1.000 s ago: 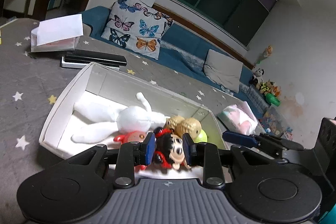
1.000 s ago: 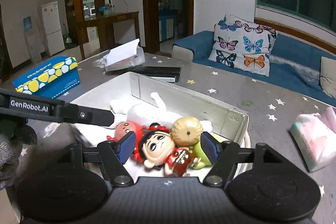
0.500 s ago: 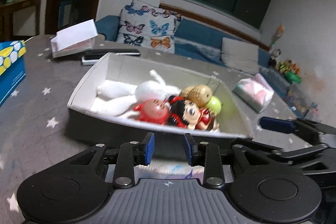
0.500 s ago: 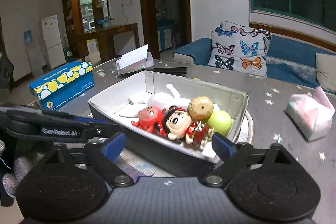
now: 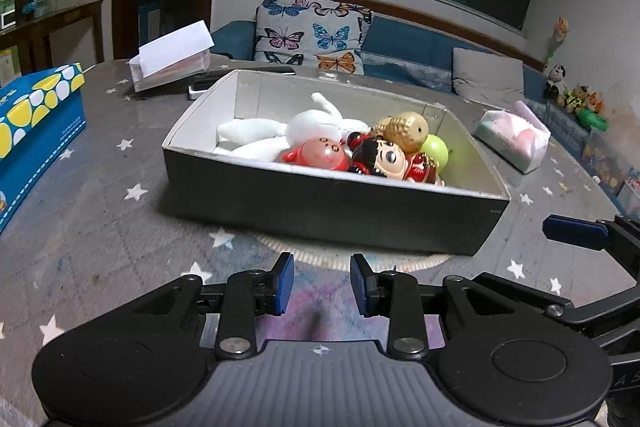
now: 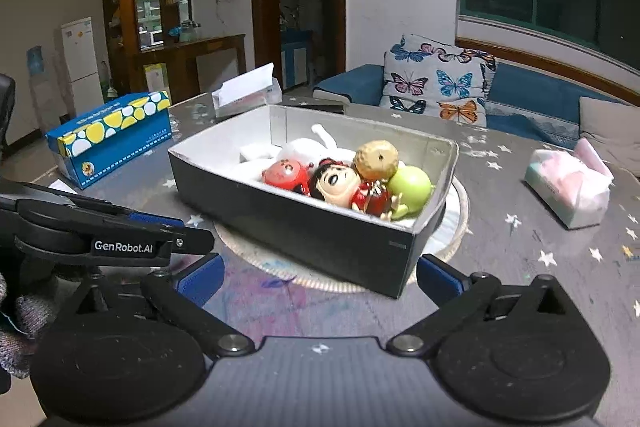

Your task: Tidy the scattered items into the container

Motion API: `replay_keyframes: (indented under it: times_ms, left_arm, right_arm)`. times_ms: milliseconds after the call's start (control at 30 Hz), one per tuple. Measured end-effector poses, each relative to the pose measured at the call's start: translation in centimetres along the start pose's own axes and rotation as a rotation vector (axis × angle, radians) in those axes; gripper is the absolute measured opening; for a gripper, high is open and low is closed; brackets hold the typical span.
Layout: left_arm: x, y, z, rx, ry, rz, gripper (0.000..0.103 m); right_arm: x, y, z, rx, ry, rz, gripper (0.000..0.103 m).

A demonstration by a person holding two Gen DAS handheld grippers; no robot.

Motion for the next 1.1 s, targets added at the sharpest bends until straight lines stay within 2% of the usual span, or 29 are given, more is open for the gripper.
replay_keyframes:
  times_ms: [467,867,1100]
  left_arm:
    - [-1.8,0.1,0.7,0.036,0.017,0.001,0.034]
    - [-2.3,-0.6,1.2,0.079,-0.018,-0.074,0.032]
    - [-2.4,-0.6,1.1,0.094,-0.013,-0.078,0.032]
  right_arm:
    - [-2.8,0.2,0.1,-0.008,0.044,-0.099,0.103]
    - [-4.2,0.2,-0.4,-0.018,0.066,-0.142,0.103]
    - [-4.4,-0.2,-0.5,-0.032,0.07,-0.165,0.103]
Point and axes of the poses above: each gripper's, at about its wrist camera, not at the fingertips, and z roughly against the way its jaws point, y to its left, x to its top, the point moved 9 cm from there along -z, roughly the way its jaws point, and after that the axes turned 3 degrees about -x, right-handed, at the moved point
